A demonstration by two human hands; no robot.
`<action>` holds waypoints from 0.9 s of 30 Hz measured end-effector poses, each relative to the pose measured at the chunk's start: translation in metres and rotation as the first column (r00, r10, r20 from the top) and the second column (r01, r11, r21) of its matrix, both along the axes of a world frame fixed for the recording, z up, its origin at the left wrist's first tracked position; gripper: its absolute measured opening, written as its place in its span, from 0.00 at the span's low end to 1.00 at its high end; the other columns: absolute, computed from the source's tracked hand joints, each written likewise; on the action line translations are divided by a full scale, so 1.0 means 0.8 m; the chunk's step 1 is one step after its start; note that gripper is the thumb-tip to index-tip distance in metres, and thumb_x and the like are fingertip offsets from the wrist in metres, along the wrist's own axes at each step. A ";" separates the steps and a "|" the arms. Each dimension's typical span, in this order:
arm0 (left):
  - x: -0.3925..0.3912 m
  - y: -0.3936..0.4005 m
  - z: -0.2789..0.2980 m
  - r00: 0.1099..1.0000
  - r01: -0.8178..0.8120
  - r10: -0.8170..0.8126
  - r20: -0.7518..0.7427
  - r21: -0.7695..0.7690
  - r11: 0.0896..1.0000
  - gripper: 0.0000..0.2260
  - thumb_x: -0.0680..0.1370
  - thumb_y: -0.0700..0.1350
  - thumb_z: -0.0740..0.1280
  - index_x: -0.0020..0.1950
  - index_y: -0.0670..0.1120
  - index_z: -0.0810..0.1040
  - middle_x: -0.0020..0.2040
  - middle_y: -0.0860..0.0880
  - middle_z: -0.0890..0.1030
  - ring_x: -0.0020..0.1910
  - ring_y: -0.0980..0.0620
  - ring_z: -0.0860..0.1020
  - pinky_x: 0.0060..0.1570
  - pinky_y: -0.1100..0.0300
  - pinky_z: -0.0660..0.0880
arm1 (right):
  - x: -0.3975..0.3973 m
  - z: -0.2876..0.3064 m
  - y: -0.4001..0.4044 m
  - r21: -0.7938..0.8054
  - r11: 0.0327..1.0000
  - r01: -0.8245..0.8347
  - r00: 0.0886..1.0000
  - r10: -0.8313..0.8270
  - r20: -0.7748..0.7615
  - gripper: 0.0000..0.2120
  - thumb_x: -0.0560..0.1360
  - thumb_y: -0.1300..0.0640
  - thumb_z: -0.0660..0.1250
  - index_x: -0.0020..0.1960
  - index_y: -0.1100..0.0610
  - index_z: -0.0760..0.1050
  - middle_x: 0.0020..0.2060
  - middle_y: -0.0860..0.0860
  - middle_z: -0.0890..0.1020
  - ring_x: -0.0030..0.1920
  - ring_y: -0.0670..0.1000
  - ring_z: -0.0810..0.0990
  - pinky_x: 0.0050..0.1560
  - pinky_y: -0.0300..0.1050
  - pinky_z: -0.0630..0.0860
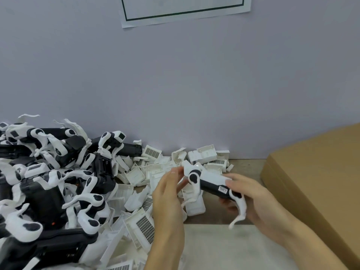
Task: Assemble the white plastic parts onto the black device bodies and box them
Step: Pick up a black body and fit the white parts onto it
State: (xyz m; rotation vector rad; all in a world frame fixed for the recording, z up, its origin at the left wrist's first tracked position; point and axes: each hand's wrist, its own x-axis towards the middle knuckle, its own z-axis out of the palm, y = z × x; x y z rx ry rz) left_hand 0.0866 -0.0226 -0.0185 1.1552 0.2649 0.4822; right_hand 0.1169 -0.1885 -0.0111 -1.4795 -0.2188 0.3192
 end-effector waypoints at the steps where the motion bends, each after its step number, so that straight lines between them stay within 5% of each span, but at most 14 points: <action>1: 0.000 -0.001 -0.001 1.000 -0.004 0.004 0.006 0.007 1.000 0.10 0.82 0.51 0.64 0.52 0.53 0.85 0.50 0.57 0.87 0.47 0.62 0.84 0.43 0.63 0.76 | -0.003 0.004 -0.001 -0.078 0.997 -0.022 0.997 0.028 0.069 0.17 0.64 0.51 0.72 0.53 0.46 0.83 0.52 0.52 0.85 0.51 0.52 0.83 0.53 0.50 0.77; 4: -0.001 -0.002 -0.002 1.000 0.003 -0.004 0.016 0.042 0.999 0.09 0.79 0.51 0.68 0.55 0.51 0.85 0.46 0.55 0.86 0.45 0.58 0.83 0.48 0.63 0.76 | -0.009 0.010 0.001 -0.223 0.975 -0.023 0.968 0.077 0.238 0.19 0.63 0.55 0.74 0.52 0.41 0.79 0.49 0.45 0.84 0.47 0.48 0.84 0.43 0.43 0.80; 6: -0.002 -0.002 -0.001 0.999 0.031 -0.032 0.014 0.082 0.996 0.08 0.79 0.51 0.68 0.51 0.49 0.85 0.39 0.47 0.83 0.38 0.53 0.80 0.43 0.60 0.75 | -0.012 0.009 0.006 -0.260 0.966 0.015 0.931 0.081 0.355 0.23 0.63 0.63 0.77 0.52 0.42 0.79 0.46 0.46 0.83 0.44 0.49 0.82 0.39 0.44 0.81; 9: 0.002 -0.001 -0.006 1.000 -0.001 0.004 -0.026 0.104 0.995 0.05 0.79 0.48 0.69 0.48 0.51 0.85 0.44 0.48 0.85 0.42 0.54 0.83 0.37 0.62 0.77 | -0.010 -0.004 0.016 -0.394 0.898 0.196 0.815 0.074 0.575 0.29 0.63 0.69 0.76 0.52 0.39 0.77 0.49 0.40 0.80 0.53 0.44 0.76 0.48 0.43 0.76; 13: 0.005 0.002 -0.011 0.994 -0.023 0.025 -0.105 0.016 1.000 0.07 0.80 0.40 0.68 0.50 0.51 0.84 0.53 0.46 0.84 0.53 0.44 0.83 0.47 0.49 0.82 | -0.007 -0.017 0.027 -0.459 0.786 0.414 0.616 0.129 0.777 0.33 0.60 0.75 0.67 0.51 0.40 0.75 0.54 0.32 0.73 0.62 0.41 0.66 0.60 0.40 0.62; 18: 0.005 0.003 -0.006 0.996 -0.035 0.031 -0.088 -0.045 0.998 0.08 0.80 0.37 0.68 0.49 0.49 0.84 0.51 0.46 0.85 0.47 0.46 0.82 0.43 0.54 0.78 | -0.002 -0.022 0.029 -0.432 0.751 0.499 0.520 0.139 0.843 0.33 0.59 0.75 0.68 0.53 0.43 0.76 0.54 0.32 0.73 0.61 0.41 0.67 0.61 0.35 0.60; 20: 0.003 0.003 -0.006 0.995 -0.036 0.032 -0.090 -0.049 0.998 0.07 0.79 0.40 0.69 0.48 0.51 0.85 0.48 0.48 0.86 0.44 0.49 0.84 0.37 0.57 0.78 | -0.002 -0.021 0.028 -0.409 0.788 0.461 0.531 0.124 0.838 0.32 0.61 0.74 0.69 0.55 0.43 0.75 0.54 0.33 0.74 0.60 0.41 0.69 0.59 0.38 0.66; 23: 0.000 0.003 -0.005 0.996 -0.046 0.044 -0.081 -0.024 0.999 0.04 0.78 0.44 0.71 0.48 0.51 0.85 0.40 0.51 0.86 0.37 0.54 0.82 0.29 0.62 0.76 | -0.003 -0.018 0.022 -0.289 0.917 0.276 0.746 -0.015 0.666 0.34 0.65 0.69 0.77 0.57 0.36 0.72 0.52 0.34 0.75 0.56 0.40 0.77 0.52 0.31 0.74; 27: -0.003 -0.001 -0.005 0.997 0.038 -0.036 -0.072 0.035 0.999 0.07 0.79 0.50 0.69 0.48 0.48 0.84 0.35 0.50 0.82 0.37 0.55 0.78 0.37 0.60 0.72 | 0.000 -0.013 0.006 -0.103 0.986 0.129 0.922 -0.081 0.379 0.30 0.62 0.61 0.81 0.55 0.37 0.76 0.54 0.43 0.81 0.54 0.44 0.82 0.42 0.40 0.81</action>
